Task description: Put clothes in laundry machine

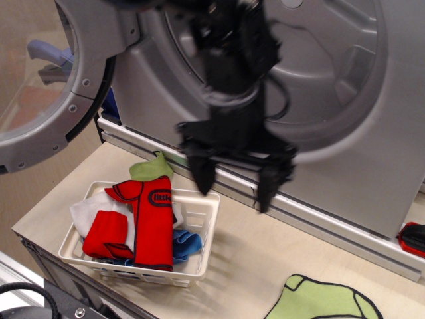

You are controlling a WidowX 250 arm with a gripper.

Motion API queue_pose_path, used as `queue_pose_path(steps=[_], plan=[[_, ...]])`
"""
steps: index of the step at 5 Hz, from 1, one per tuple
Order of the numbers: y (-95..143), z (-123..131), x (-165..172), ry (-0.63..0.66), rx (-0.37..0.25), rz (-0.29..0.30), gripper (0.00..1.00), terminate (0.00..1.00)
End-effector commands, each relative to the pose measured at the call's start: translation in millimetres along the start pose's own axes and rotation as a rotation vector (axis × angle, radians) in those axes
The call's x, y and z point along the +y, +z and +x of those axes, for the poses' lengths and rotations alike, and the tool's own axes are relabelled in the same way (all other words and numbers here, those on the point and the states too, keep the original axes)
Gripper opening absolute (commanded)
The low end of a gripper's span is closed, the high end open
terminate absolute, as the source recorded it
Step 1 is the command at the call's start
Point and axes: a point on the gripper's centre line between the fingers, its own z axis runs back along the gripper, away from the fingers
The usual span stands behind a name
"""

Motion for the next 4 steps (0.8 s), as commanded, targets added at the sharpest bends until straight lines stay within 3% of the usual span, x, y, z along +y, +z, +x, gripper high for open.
queue_pose_path(steps=[1,2,4], plan=[[-7.2,-1.0,51.4,0.014,-0.091,0.067,1.0,0.0],[-27.8,-2.5,67.5,0.017,-0.1,0.129,1.0,0.0],[-56.5,-8.1,66.0,0.048,-0.084,0.147,1.0,0.0]])
